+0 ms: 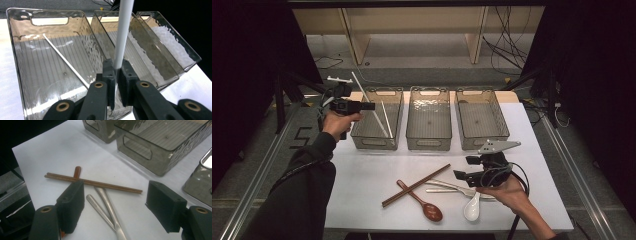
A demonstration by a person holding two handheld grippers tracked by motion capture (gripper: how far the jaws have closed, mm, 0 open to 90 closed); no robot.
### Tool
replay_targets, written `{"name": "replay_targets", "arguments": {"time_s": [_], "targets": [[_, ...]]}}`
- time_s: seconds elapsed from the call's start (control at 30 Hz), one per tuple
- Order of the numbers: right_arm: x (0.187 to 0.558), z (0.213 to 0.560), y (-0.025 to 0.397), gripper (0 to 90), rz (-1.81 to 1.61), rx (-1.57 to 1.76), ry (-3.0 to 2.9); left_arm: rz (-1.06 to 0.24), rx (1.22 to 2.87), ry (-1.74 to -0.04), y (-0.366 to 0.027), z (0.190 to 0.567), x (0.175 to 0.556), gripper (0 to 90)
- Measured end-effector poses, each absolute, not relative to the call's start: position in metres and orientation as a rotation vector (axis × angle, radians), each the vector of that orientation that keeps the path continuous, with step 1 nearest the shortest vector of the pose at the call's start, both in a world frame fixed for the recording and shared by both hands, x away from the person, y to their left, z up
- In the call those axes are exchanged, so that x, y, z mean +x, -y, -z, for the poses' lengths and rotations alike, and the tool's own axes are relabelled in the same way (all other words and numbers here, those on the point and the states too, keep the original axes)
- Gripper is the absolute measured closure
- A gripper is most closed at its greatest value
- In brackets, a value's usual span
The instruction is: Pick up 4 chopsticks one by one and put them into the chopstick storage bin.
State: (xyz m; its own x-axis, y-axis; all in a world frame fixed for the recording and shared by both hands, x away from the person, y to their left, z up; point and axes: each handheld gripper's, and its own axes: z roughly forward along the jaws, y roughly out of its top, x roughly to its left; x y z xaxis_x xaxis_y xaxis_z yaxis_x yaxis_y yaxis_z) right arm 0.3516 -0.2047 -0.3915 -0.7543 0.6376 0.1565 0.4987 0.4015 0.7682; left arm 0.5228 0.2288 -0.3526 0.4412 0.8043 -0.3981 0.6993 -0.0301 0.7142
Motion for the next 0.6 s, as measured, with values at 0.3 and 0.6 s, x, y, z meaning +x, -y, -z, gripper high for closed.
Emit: {"name": "replay_targets", "arguments": {"time_s": [0.3,0.6], "targets": [[0.351,0.392,0.204,29.0,-1.282,1.015,-2.495,-0.136,1.793,-1.313,-0.226,0.362,0.528,83.6],[0.351,0.393,0.204,29.0,-1.281,1.016,-2.498,-0.128,1.825,-1.326,-0.221,0.370,0.531,83.4]]}}
